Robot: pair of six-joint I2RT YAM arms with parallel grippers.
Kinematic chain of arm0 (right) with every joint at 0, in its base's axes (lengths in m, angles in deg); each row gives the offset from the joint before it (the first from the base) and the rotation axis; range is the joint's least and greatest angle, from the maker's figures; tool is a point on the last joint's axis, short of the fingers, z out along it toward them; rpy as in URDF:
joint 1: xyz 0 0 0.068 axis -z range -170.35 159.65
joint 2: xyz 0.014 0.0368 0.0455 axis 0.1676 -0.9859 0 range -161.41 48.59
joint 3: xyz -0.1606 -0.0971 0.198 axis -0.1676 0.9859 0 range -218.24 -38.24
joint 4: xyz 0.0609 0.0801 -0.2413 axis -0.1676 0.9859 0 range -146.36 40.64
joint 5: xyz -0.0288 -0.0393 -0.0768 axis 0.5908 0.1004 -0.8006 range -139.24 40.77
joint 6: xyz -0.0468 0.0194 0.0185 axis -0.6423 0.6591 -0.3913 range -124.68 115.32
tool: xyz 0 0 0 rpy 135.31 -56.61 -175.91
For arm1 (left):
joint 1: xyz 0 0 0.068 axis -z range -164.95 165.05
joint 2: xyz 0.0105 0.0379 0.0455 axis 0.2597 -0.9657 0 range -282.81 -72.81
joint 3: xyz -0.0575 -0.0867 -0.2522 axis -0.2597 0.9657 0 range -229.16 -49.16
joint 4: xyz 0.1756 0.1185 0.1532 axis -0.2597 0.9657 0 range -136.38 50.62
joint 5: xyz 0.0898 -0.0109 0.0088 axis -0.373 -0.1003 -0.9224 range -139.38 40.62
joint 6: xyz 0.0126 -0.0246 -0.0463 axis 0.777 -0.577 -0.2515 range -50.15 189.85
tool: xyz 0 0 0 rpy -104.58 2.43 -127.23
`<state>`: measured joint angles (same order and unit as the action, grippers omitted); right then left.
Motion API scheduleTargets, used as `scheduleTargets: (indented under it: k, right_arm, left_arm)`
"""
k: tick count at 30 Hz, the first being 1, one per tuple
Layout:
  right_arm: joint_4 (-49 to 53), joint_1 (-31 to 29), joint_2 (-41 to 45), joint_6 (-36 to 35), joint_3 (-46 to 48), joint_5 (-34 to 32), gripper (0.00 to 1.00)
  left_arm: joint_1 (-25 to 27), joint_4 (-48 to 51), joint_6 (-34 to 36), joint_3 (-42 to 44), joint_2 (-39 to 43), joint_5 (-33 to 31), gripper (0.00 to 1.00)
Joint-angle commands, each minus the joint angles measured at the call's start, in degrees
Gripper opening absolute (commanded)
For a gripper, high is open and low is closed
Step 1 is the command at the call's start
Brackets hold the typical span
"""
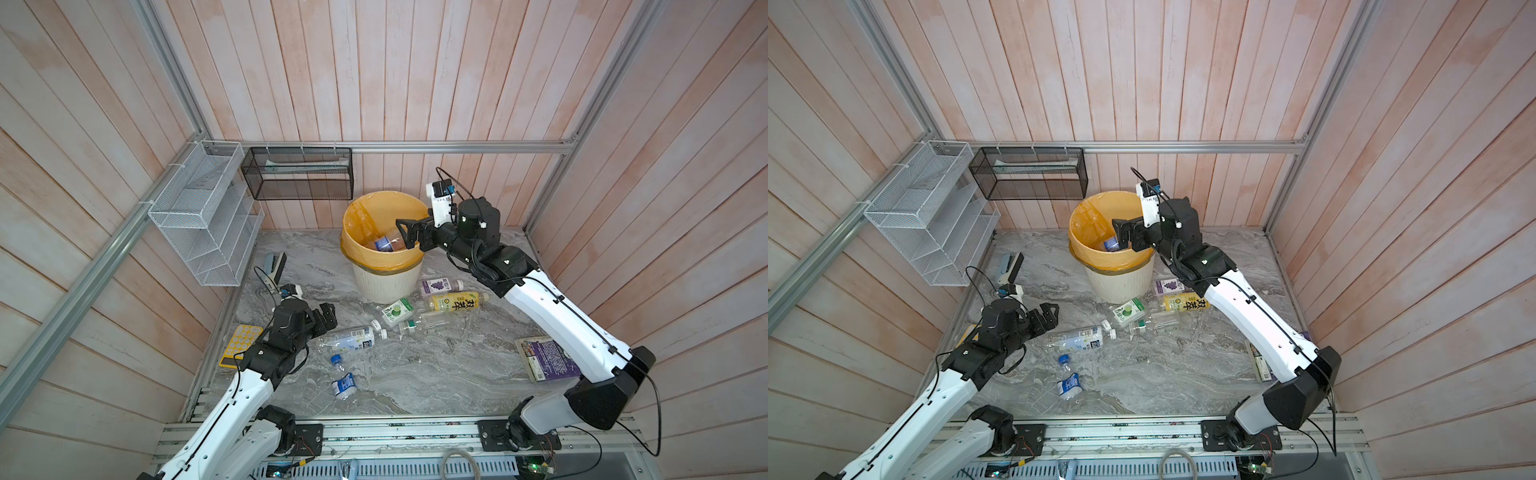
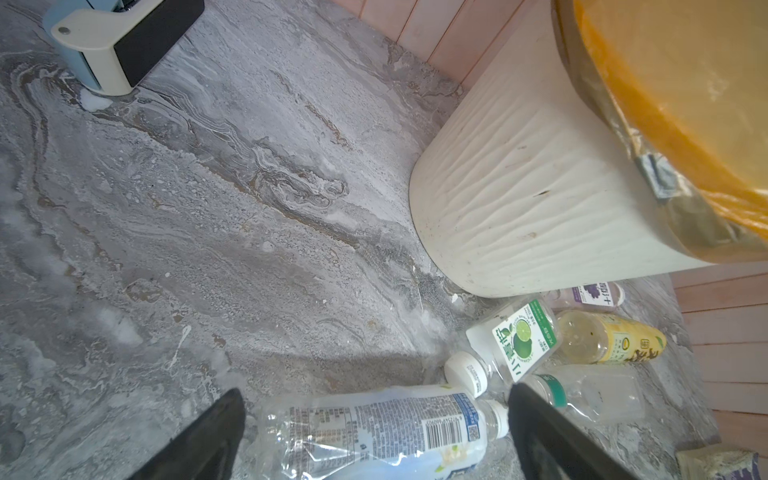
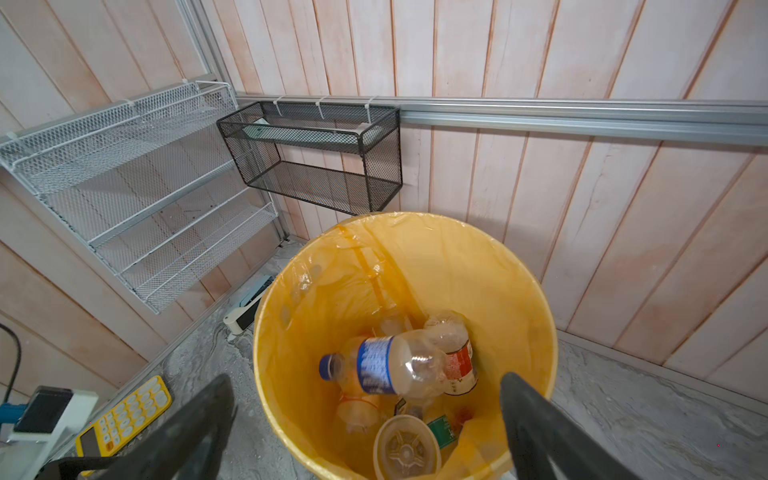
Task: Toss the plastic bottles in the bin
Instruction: 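Carry the blue-label bottle over the bin and open the right gripper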
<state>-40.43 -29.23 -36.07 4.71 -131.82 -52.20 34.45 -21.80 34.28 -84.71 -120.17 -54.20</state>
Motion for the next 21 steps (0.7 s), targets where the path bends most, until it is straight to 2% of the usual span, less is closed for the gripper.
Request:
scheduleTargets:
  k: [1,7,14,18,21]
  right_arm:
    - [-0.6,0.5,5.5,-0.1,2.6,-3.6,1.00]
    - [-4.3,2.6,12.5,1.8,14.6,-6.8,1.00]
    - [-12.7,10.1,23.2,6.2,34.3,0.6,1.00]
    - [-13.4,12.5,27.9,6.6,40.5,0.9,1.00]
    - [-12.6,14.0,30.0,6.5,43.3,0.9,0.99]
  left_arm:
    - [-0.1,-0.7,1.1,0.1,0.0,0.7,1.00]
    - [2.0,0.2,6.1,-1.7,-0.9,2.0,1.00]
    - [10.3,5.9,14.6,-7.7,-6.5,-2.5,1.00]
    - [13.3,8.0,23.3,-11.8,-9.7,-4.3,1.00]
    - [15.2,9.7,33.9,-14.9,-11.9,-8.2,1.00]
